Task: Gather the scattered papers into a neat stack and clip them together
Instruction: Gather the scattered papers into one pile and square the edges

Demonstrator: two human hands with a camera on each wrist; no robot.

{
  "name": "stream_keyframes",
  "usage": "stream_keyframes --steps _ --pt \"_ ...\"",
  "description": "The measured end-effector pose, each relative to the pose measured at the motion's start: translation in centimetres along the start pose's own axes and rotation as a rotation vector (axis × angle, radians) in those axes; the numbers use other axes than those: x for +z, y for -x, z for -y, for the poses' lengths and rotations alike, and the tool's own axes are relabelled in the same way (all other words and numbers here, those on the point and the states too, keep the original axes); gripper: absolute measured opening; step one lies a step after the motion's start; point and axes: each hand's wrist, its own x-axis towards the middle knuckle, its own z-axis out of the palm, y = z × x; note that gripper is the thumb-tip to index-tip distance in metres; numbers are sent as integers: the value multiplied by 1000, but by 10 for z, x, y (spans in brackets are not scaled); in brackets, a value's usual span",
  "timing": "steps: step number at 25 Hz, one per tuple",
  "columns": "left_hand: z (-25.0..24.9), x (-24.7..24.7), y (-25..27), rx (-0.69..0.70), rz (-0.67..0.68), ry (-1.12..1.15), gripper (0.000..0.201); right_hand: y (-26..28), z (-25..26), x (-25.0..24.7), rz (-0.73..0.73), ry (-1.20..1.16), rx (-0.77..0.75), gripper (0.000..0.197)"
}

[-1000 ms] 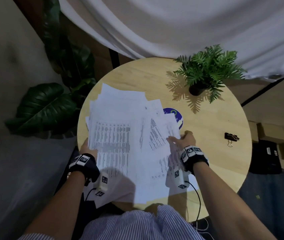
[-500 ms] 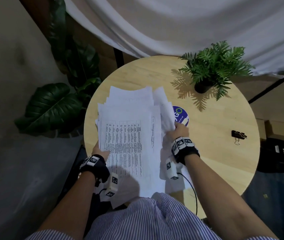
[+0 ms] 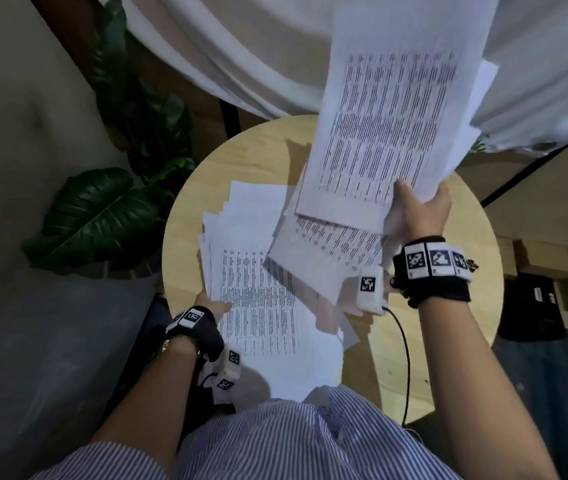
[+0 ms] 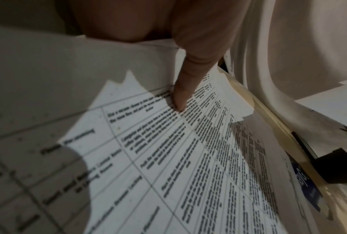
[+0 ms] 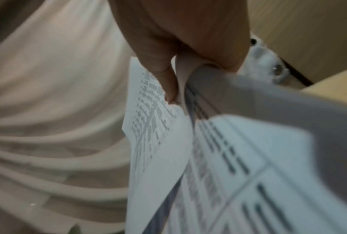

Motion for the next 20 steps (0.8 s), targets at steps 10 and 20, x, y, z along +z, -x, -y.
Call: stream_keyframes --steps 10,20 --pt "-1 0 2 34 3 84 95 84 -161 12 634 857 409 33" --pt "6 -9 31 36 137 160 81 62 -124 -19 653 415 373 60"
